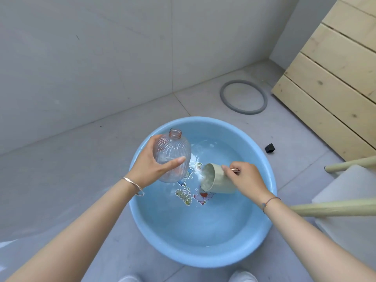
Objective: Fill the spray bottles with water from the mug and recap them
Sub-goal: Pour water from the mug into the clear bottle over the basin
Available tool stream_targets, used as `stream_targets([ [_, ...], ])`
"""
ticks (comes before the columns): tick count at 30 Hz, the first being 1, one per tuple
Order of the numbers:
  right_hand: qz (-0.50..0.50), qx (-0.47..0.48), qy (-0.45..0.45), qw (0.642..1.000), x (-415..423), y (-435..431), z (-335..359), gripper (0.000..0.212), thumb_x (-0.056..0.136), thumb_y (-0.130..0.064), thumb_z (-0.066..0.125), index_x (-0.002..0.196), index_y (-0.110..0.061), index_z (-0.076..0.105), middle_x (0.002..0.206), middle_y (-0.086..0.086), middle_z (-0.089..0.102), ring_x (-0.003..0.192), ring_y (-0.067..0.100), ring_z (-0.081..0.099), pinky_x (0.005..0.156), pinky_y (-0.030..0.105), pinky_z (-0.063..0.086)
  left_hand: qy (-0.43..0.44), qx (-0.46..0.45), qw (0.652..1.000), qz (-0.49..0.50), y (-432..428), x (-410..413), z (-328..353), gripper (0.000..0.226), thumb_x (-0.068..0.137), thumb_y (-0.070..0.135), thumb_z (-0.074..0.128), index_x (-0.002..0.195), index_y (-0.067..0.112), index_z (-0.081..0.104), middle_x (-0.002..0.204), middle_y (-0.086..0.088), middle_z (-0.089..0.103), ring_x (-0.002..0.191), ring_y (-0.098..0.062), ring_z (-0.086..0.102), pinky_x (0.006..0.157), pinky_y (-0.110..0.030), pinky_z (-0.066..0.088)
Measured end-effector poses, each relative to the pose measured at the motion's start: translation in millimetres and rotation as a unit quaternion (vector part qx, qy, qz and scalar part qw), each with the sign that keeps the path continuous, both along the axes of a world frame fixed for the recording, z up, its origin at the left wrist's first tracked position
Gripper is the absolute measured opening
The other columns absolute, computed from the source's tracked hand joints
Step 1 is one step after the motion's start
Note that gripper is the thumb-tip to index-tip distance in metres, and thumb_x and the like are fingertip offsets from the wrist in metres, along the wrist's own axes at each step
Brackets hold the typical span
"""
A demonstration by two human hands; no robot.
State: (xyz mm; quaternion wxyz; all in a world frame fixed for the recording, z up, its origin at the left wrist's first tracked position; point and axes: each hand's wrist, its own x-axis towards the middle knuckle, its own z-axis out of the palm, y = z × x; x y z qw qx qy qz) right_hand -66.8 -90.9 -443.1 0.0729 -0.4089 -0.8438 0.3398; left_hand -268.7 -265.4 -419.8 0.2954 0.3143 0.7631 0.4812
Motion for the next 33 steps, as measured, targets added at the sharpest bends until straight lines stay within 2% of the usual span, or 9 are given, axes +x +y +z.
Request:
stream_targets([
  [2,-0.052,-0.056,0.042,0.996,5,5,7,0.041,0.092,-0.03,0.06,0.062,-0.002,0.06,0.044,-0.007,0.037,0.042,0.008,0.029,0.045,0.02,0.022,-0.002,-0.007,1.0,0.0,-3,-3,-2,0.099,0.05,0.069,0.079,0.132,0.026,0.043,0.125,0.014,0.057,0.116,0.002,0.054,0.102,-0.018,0.039],
  [4,-0.096,-0.098,0.08,0.987,12,9,14,0.046,0.092,-0.028,0.06,0.063,0.007,0.053,0.042,-0.009,0.024,0.041,0.009,0.021,0.044,0.021,0.019,-0.001,-0.017,1.0,-0.002,-5,-5,-1,0.1,0.043,0.071,0.077,0.128,0.027,0.044,0.122,0.014,0.058,0.112,0.004,0.055,0.098,-0.013,0.039],
  [7,-0.133,-0.14,0.143,0.971,18,12,28,0.052,0.089,-0.029,0.066,0.064,0.011,0.043,0.059,0.004,0.02,0.052,0.015,0.019,0.049,0.024,0.017,0.013,-0.017,1.0,-0.009,-7,-5,3,0.089,0.043,0.066,0.075,0.117,0.027,0.045,0.111,0.017,0.058,0.095,0.016,0.054,0.077,0.002,0.036],
  [11,-0.144,-0.187,0.208,0.949,17,7,57,0.06,0.072,-0.041,0.077,0.058,0.004,0.039,0.067,0.011,0.018,0.07,0.028,0.019,0.064,0.032,0.022,0.024,-0.024,0.999,-0.04,-6,-3,2,0.084,0.041,0.063,0.078,0.111,0.03,0.045,0.109,0.018,0.057,0.094,0.015,0.054,0.077,0.001,0.036],
  [16,-0.138,-0.18,0.261,0.938,15,1,88,0.05,0.081,-0.025,0.072,0.051,-0.015,0.034,0.056,0.0,0.023,0.061,0.021,0.023,0.061,0.027,0.023,0.074,-0.045,0.993,-0.082,-5,1,0,0.105,0.046,0.066,0.085,0.136,0.035,0.041,0.131,0.028,0.047,0.118,0.014,0.044,0.088,0.008,0.024],
  [20,-0.136,-0.161,0.289,0.934,10,-3,101,0.049,0.08,-0.02,0.072,0.051,-0.015,0.033,0.046,-0.011,0.023,0.048,0.007,0.023,0.05,0.017,0.024,0.097,-0.065,0.987,-0.108,-5,6,-3,0.094,0.051,0.051,0.088,0.132,0.031,0.045,0.128,0.023,0.051,0.119,0.005,0.048,0.091,0.005,0.026],
  [25,-0.122,-0.121,0.286,0.943,7,-8,109,0.048,0.083,-0.013,0.07,0.052,-0.01,0.033,0.035,-0.013,0.027,0.035,0.003,0.032,0.044,0.01,0.025,0.099,-0.077,0.984,-0.124,-3,11,-4,0.095,0.052,0.052,0.089,0.133,0.032,0.042,0.13,0.02,0.051,0.12,0.001,0.048,0.098,-0.009,0.033],
  [28,-0.111,-0.109,0.277,0.948,6,-10,112,0.047,0.084,-0.013,0.07,0.051,-0.008,0.038,0.032,-0.013,0.037,0.036,0.002,0.04,0.045,0.009,0.029,0.106,-0.075,0.983,-0.132,-2,13,-2,0.094,0.053,0.049,0.09,0.132,0.032,0.042,0.128,0.022,0.051,0.117,0.004,0.048,0.091,0.0,0.03],
  [33,-0.091,-0.082,0.268,0.956,4,-8,114,0.048,0.081,-0.019,0.074,0.038,-0.021,0.051,0.04,-0.011,0.051,0.05,0.007,0.047,0.046,0.01,0.03,0.103,-0.082,0.981,-0.142,-1,17,-3,0.098,0.053,0.053,0.088,0.135,0.032,0.04,0.131,0.023,0.05,0.12,0.004,0.046,0.098,-0.011,0.033],
])
